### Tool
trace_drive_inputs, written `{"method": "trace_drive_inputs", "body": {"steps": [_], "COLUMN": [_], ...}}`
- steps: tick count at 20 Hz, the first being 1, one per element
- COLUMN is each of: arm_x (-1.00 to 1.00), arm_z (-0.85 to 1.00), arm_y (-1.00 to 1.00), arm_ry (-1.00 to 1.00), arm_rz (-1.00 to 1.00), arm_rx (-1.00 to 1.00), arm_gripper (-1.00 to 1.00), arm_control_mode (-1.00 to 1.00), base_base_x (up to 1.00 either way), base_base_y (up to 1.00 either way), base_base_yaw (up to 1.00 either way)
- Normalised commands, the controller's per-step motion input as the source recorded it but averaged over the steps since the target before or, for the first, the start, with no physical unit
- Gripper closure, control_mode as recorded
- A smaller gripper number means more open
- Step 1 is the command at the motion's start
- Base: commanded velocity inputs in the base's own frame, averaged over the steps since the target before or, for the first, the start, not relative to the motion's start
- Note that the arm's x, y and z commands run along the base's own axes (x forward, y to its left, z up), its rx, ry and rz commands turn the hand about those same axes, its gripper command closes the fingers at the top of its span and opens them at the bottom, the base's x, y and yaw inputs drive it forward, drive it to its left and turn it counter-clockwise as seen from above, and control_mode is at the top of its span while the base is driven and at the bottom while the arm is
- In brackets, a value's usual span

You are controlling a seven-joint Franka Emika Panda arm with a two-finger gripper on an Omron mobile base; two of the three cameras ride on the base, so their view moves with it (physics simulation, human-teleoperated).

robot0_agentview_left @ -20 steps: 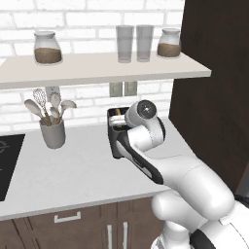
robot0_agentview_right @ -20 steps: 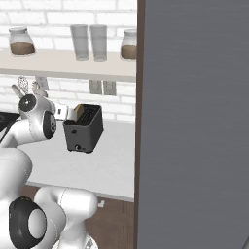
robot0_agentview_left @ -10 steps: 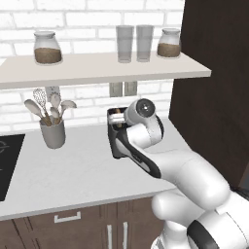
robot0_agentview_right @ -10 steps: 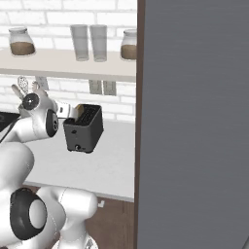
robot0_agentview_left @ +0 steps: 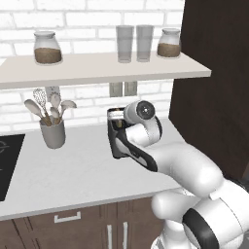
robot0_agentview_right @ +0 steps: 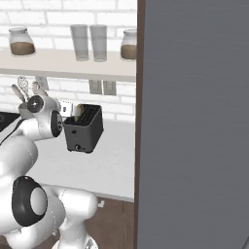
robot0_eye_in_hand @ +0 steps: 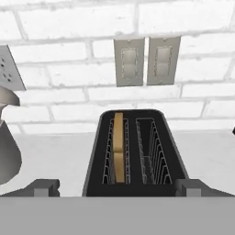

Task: Start the toaster. Once the lever pops up, take the bread to the plate on the dining counter.

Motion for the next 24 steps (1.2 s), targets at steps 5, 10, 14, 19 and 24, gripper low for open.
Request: {"method": "trace_drive_inputs", "body": {"steps": [5,10,14,19,24], "arm_x": [0.26,0.19,0.11,0.08,0.10], "arm_z": [0.00,-0.09,-0.24,-0.29,-0.09], "arm_y": [0.00,0.00,0.00,0.00,0.00], "arm_ry": [-0.12,-0.15,-0.10,-0.01,-0.02], "arm_rz": [0.00,0.00,0.00,0.00,0.00], "arm_rx": [0.00,0.00,0.01,0.00,0.00], "arm_gripper": [-1.00,-1.00,-1.00,-1.00,-1.00], "arm_control_mode": [-1.00,-1.00,-1.00,-1.00,-1.00], "base_base_x": [0.00,0.00,0.00,0.00,0.00], "base_base_y": [0.00,0.00,0.00,0.00,0.00], "base_base_yaw": [0.00,0.00,0.00,0.00,0.00]}}
